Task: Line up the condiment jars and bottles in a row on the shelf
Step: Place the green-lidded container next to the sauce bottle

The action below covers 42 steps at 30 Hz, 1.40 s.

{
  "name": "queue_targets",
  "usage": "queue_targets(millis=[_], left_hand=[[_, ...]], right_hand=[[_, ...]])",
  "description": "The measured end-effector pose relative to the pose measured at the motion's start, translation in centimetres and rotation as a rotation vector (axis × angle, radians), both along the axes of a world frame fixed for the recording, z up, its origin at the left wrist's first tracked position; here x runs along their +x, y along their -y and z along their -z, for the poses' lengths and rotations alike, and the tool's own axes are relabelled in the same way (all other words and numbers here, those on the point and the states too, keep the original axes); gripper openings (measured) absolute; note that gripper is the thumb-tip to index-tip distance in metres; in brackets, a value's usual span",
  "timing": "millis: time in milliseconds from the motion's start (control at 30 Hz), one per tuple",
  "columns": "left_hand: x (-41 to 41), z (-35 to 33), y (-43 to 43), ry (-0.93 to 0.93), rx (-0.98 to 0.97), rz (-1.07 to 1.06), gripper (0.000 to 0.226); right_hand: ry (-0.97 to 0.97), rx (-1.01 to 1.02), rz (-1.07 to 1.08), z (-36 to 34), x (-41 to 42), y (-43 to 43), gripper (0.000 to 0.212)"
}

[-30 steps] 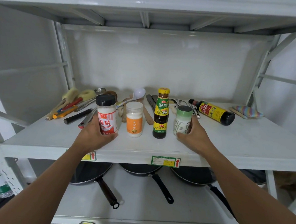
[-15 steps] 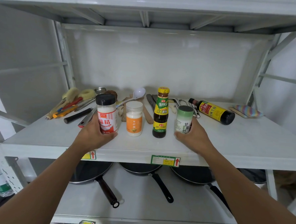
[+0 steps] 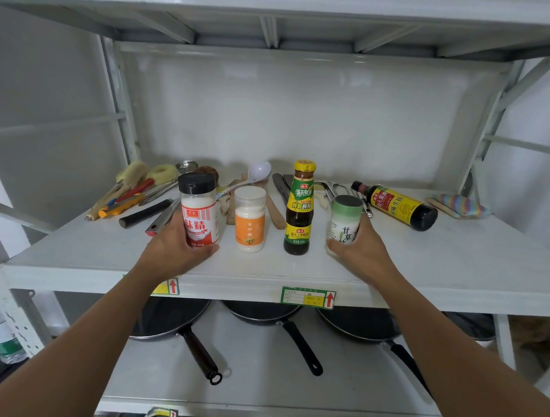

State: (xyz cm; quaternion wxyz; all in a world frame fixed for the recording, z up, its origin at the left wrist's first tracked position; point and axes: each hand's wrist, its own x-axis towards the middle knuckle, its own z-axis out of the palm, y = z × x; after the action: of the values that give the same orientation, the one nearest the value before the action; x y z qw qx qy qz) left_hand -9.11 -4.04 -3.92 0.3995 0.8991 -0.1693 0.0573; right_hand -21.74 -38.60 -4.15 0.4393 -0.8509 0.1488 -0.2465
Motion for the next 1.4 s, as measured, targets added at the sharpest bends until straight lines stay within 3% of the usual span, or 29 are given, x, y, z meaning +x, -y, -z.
queue_targets(millis=[467,1400], left_hand=[[-0.18,-0.41,-0.21,-0.012,0.012,0.008,0.103],[0.02,-0.27,-0.30,-0.018,-0.019,0.021,0.097]], right_hand=[[0.012,-0.013,0.018,0.02,-0.18,-0.05,0.072],[0.036,-0.025,-0.006,-0.10,-0.38,-0.17,0.071]])
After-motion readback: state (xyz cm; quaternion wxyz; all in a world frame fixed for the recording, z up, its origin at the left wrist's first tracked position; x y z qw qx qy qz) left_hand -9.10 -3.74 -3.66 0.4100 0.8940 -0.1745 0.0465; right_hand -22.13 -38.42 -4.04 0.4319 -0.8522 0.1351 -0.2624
